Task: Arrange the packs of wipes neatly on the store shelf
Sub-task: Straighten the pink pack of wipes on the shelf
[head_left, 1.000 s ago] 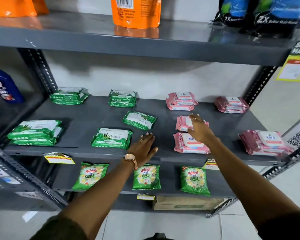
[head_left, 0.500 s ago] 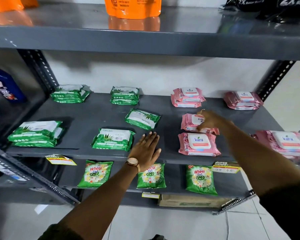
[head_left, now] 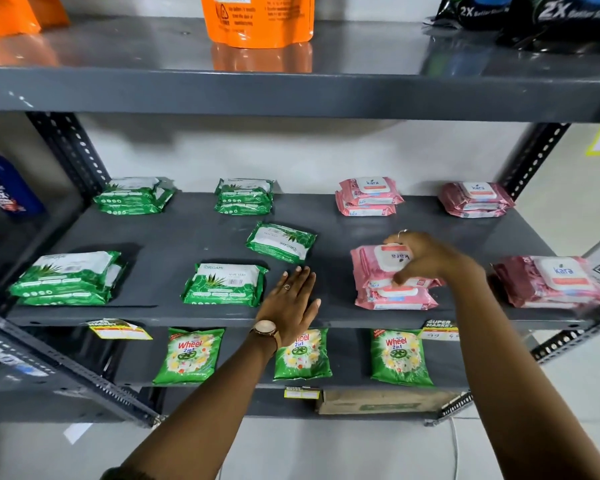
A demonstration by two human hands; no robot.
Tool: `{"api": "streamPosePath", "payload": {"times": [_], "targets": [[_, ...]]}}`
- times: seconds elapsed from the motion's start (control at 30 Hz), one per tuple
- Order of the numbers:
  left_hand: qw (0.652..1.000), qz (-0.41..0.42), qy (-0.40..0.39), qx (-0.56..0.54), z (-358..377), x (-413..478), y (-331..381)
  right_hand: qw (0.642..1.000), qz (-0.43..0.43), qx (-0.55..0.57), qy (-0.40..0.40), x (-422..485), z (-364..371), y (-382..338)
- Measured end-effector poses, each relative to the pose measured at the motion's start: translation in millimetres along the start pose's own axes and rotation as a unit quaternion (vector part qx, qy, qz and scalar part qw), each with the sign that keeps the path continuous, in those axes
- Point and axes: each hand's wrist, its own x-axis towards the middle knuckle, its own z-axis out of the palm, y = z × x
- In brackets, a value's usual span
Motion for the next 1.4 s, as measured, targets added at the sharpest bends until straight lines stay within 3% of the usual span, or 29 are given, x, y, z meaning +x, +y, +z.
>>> {"api": "streamPosePath", "payload": {"times": [0.3, 0.5, 0.67, 0.77, 0.9, 0.97, 1.27, 1.4], "targets": [[1.000, 0.002, 0.017, -0.013, -1, 0, 2, 1.000, 0.001, 0.001, -0.021, -16, 8, 7], [1.000, -0.005, 0.012, -0.013, 0, -2, 2, 0.997, 0.007, 0.018, 0.070, -13, 12, 6], [1.000, -0.012, 0.003, -0.019, 0, 0, 2, 0.963, 0.129, -0.131, 0.195, -16, 25, -8], [1.000, -0.012, 0.002, -0.026, 0, 1, 1, 0.962, 0.107, -0.103, 0.228, -19, 30, -9], [1.000, -0.010, 0.005, -0.022, 2, 1, 1, 0.983, -0.091, -0.105, 0.120, -27, 19, -2], [1.000, -0.008, 0.000, -0.019, 3, 1, 0, 0.977, -0.121, -0.163, 0.065, -27, 19, 4], [1.000, -0.006, -0.008, -0.020, 2, 0, 0, 0.979, -0.057, -0.196, 0.004, -16, 12, 7], [1.000, -0.008, -0.011, -0.020, 3, 1, 0, 0.994, -0.004, -0.105, -0.005, -18, 16, 11]]}}
